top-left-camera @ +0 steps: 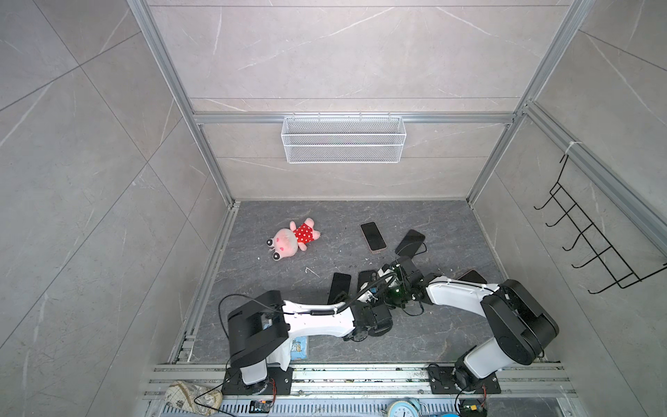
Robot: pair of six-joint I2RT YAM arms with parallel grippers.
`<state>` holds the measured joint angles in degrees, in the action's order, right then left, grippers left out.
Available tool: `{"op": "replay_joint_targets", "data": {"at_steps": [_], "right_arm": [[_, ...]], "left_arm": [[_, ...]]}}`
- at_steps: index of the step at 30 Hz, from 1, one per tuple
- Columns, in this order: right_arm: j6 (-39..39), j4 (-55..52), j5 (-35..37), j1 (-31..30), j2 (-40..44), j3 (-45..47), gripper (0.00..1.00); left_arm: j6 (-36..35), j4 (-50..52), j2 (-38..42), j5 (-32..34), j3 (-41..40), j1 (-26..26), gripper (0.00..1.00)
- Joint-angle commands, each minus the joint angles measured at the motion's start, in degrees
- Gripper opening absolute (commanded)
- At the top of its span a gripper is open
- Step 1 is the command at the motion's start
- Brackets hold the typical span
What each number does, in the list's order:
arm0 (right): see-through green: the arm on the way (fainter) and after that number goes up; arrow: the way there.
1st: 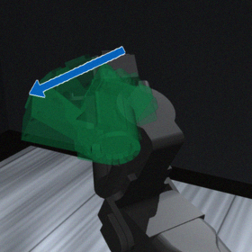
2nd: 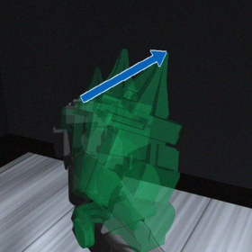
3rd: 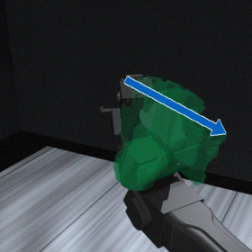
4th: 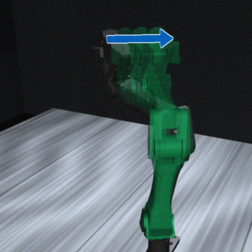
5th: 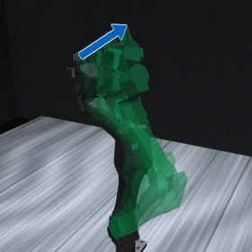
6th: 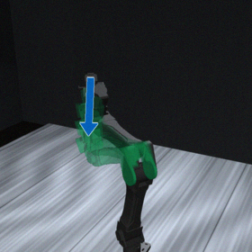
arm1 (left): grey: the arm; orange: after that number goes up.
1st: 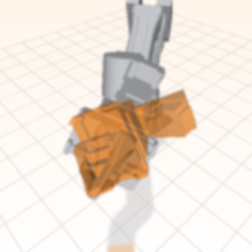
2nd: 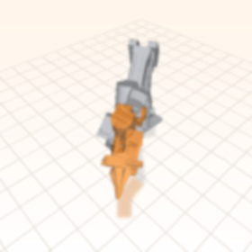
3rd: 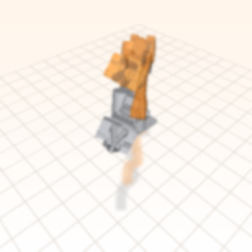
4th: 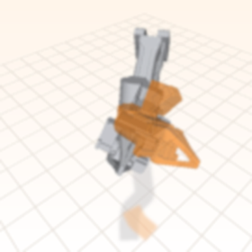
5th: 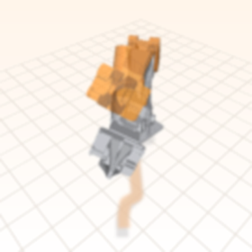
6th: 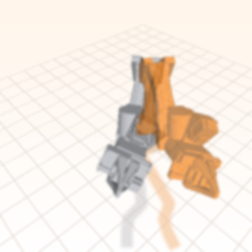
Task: Take the phone out of the phone case
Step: Place the phone at the center of the table, then move the phone to the middle-left of the table, then place the phone case at the center of the table.
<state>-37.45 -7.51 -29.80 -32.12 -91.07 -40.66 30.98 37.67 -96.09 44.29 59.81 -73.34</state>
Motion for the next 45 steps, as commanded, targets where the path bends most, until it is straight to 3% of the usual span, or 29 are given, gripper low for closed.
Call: {"op": "replay_joint_targets", "data": {"at_steps": [1, 4, 9, 14, 25, 35, 37, 45], "right_arm": [[0.0, 1.1, -0.5, 0.0, -2.1, -1.6, 0.0], [-0.9, 2.5, -0.8, -0.6, -3.1, -1.9, 0.0], [-2.3, 4.3, -0.7, -3.2, -6.2, -3.7, 0.0], [-3.6, 5.5, -0.5, -6.3, -9.6, -6.8, 0.0], [-6.6, 4.9, 0.6, -13.9, -17.8, -17.7, 0.0], [-8.1, 4.0, 0.5, -17.0, -22.4, -24.1, 0.0], [-8.0, 3.4, 0.5, -17.0, -22.4, -24.1, 0.06], [-3.0, -5.8, 6.5, -17.1, -18.3, -24.8, 0.55]], "left_arm": [[4.0, -3.3, 8.8, -2.9, -3.4, 3.9, 0.75], [5.1, -4.4, 16.8, -6.1, -6.7, 8.4, 0.88], [4.5, -3.7, 27.3, -9.6, -9.5, 15.3, 0.89], [3.1, -1.2, 32.2, -13.3, -9.5, 21.0, 0.9], [2.5, -0.8, 36.7, -13.9, -9.9, 24.4, 0.9], [3.2, 0.4, 39.7, -13.5, -9.9, 24.8, 0.9], [3.3, 0.3, 39.8, -13.7, -10.0, 24.8, 0.9], [4.0, -0.1, 39.5, -15.6, -9.0, 24.8, 0.9]]}}
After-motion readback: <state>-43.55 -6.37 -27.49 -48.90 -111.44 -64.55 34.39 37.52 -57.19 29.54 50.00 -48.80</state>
